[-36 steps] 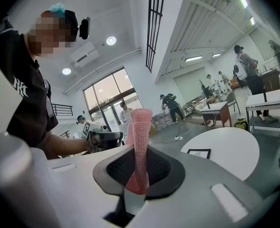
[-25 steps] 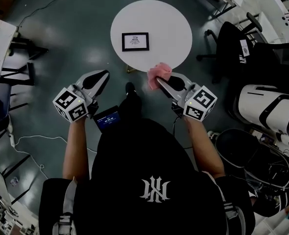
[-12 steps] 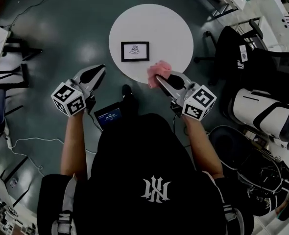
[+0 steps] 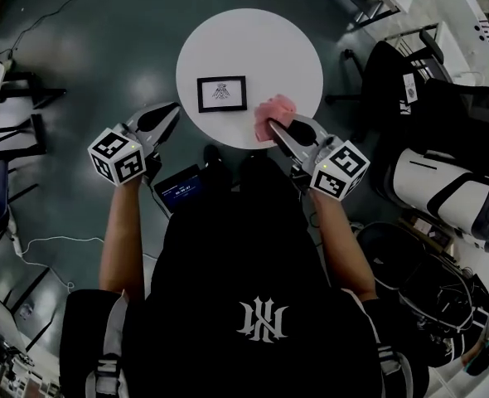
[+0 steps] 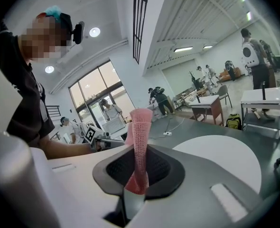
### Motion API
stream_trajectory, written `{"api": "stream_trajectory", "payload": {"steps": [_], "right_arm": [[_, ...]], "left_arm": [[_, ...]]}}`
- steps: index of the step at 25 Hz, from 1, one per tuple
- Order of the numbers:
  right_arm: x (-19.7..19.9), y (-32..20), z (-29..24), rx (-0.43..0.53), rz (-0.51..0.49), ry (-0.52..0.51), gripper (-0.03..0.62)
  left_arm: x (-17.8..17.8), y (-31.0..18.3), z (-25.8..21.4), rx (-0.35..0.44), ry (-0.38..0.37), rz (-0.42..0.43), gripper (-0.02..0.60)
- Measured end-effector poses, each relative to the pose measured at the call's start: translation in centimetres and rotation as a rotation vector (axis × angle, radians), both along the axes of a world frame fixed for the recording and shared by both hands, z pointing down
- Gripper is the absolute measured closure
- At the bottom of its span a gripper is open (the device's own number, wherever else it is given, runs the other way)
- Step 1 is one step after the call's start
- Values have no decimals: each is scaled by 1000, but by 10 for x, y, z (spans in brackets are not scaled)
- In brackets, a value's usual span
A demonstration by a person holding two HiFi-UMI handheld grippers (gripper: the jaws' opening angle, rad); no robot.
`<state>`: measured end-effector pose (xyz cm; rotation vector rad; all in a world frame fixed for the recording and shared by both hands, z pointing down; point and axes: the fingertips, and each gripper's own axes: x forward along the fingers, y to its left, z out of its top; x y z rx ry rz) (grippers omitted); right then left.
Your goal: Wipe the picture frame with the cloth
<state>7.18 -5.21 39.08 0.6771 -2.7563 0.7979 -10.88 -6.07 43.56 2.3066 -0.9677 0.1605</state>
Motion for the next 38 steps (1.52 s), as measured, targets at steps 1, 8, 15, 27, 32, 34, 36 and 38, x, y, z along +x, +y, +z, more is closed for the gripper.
{"api": "stream_trajectory", "payload": {"steps": [1, 8, 15, 27, 32, 34, 36, 38], "right_arm": [[0, -6, 2, -2, -4, -8, 565], [1, -50, 8, -11, -90, -66, 565], [17, -84, 8, -30, -143, -85, 565], [46, -104, 45, -130, -181, -122, 565], [33, -98, 68, -184, -171, -98, 565], [18, -97, 74, -201, -156, -83, 565], [8, -102, 79, -209, -138, -57, 565], [7, -117, 85, -205, -87, -31, 565]], "left_arm": [[0, -2, 2, -10, -4, -4, 578], [9, -19, 8, -63, -55, -63, 578], [22, -36, -2, -83, -89, -108, 578], [50, -57, 5, -137, -172, -106, 564], [41, -62, 30, -177, -175, -66, 555], [29, -59, 49, -225, -164, -32, 555], [21, -55, 71, -288, -141, 13, 547], [17, -56, 92, -340, -118, 55, 545]]}}
